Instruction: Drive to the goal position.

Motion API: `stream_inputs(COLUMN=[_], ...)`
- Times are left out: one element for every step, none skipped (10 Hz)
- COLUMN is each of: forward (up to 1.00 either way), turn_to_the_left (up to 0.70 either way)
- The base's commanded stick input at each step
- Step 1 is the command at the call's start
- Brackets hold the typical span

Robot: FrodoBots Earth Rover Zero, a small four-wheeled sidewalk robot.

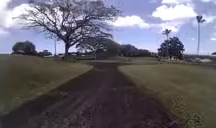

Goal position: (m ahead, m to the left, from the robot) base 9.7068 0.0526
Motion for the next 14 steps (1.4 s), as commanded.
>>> stream_inputs(forward=[0.50, 0.50, 0.50, 0.50, 0.50, 0.50, 0.50, 0.50, 0.50, 0.50, 0.50, 0.50, 0.50, 0.50], turn_to_the_left=[0.00, 0.00, 0.00, 0.00, 0.00, 0.00, 0.00, 0.00, 0.00, 0.00, 0.00, 0.00, 0.00, 0.00])
